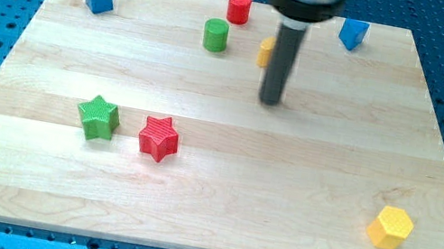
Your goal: Move the green circle towards the top side of the green star
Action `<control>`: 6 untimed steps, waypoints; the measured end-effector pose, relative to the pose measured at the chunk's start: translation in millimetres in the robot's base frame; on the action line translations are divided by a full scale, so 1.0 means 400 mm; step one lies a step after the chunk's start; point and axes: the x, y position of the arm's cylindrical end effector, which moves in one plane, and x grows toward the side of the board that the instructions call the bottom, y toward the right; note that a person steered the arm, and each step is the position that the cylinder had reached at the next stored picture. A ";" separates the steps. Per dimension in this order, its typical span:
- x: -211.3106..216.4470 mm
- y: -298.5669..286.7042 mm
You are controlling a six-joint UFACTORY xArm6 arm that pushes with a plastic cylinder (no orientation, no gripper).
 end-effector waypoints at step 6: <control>-0.265 -0.213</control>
